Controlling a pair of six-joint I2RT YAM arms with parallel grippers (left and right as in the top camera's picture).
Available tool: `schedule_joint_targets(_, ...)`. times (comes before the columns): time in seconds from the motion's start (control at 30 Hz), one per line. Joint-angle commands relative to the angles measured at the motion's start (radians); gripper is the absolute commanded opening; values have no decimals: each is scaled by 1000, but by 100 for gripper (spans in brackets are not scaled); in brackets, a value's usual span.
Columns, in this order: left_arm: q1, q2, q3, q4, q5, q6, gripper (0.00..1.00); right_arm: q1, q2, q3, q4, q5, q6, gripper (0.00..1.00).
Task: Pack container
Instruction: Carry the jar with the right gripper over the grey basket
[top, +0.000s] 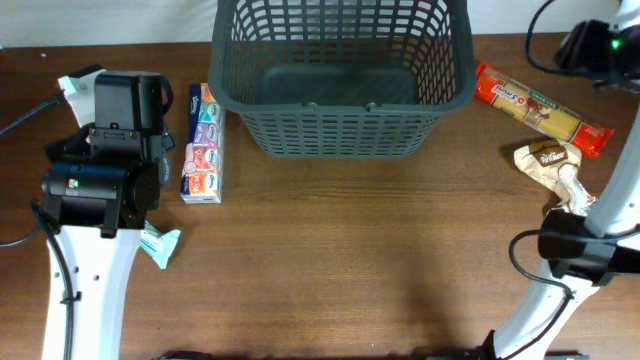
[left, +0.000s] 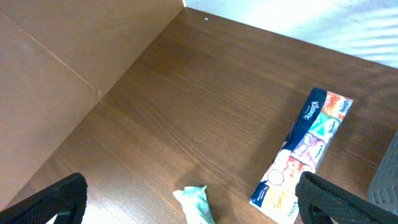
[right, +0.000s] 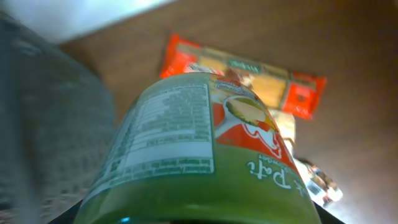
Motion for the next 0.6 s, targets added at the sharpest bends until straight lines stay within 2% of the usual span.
schedule_joint_targets(0.0,5,-10,13,-1,-14,0,99,56,-50,72,6,-90,37,4)
schedule_joint_targets(0.2,5,-10,13,-1,-14,0,99,192,-49,106,83,-271,55,4)
schedule_joint_targets(0.57,5,-10,13,-1,-14,0,99,463,-45,93,371,-256,75,4)
